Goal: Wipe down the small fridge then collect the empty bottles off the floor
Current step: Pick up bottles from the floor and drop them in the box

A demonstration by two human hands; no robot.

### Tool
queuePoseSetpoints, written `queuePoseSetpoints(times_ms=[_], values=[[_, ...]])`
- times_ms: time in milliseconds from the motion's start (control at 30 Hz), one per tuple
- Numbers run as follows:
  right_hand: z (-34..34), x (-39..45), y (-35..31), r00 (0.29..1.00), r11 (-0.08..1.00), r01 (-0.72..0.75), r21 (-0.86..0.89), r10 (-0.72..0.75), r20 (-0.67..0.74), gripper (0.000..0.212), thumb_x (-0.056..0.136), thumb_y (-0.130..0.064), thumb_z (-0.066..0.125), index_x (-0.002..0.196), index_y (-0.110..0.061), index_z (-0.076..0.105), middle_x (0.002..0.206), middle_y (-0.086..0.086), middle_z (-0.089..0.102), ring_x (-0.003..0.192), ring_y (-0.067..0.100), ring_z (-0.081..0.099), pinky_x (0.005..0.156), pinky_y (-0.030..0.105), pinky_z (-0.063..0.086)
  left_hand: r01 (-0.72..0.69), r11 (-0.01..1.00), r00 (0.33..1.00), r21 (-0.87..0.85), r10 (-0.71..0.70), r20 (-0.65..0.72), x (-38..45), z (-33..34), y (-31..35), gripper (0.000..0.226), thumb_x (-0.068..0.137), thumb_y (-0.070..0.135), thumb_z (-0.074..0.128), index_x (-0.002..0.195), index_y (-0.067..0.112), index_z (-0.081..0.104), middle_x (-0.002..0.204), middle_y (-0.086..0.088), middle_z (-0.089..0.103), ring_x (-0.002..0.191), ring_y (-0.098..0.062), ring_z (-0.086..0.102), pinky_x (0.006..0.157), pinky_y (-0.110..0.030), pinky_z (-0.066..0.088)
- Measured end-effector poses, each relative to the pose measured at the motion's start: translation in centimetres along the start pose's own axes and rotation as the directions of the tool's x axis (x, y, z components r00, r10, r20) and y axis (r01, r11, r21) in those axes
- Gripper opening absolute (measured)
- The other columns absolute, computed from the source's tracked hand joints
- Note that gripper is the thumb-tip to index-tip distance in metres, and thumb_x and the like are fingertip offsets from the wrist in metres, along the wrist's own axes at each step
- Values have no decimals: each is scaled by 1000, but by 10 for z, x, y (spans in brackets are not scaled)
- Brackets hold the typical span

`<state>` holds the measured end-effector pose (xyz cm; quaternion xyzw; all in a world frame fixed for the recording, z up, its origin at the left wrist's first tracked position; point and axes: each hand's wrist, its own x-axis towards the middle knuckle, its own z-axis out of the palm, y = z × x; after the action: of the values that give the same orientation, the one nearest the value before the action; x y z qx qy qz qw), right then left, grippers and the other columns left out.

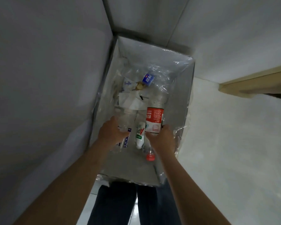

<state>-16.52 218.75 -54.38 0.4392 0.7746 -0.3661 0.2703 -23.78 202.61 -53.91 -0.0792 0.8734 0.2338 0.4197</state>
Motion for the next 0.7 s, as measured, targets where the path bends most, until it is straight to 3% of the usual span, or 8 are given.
queuePoseSetpoints(times_ms=[167,367,600,700], values=[[43,40,23,999,999,-35,31,35,23,50,75,-37,74,110,-19,45,105,1,65,89,18,66,75,36,56,31,999,998,10,-31,52,52,41,-19,63,69,37,81,119,16,48,99,5,59,89,-17,61,82,-34,53],[77,73,40,999,999,-42,29,42,6,55,76,-37,74,116,-14,45,110,3,63,95,21,64,75,34,53,79,994,996,69,-81,34,92,78,-35,73,63,41,82,120,15,45,108,-5,62,95,-24,62,84,-41,53],[92,85,57,998,998,-65,22,65,-16,52,74,-38,74,112,-15,48,106,2,64,94,23,64,73,34,51,130,987,991,89,-132,12,112,95,-51,78,62,41,83,124,13,45,115,-11,59,104,-30,59,88,-41,50],[90,85,61,995,994,-102,32,103,-1,51,72,-37,74,111,-17,49,105,2,65,93,24,65,76,37,53,125,987,992,105,-127,14,114,93,-52,69,66,38,82,119,11,47,100,-5,59,103,-29,58,81,-31,46]])
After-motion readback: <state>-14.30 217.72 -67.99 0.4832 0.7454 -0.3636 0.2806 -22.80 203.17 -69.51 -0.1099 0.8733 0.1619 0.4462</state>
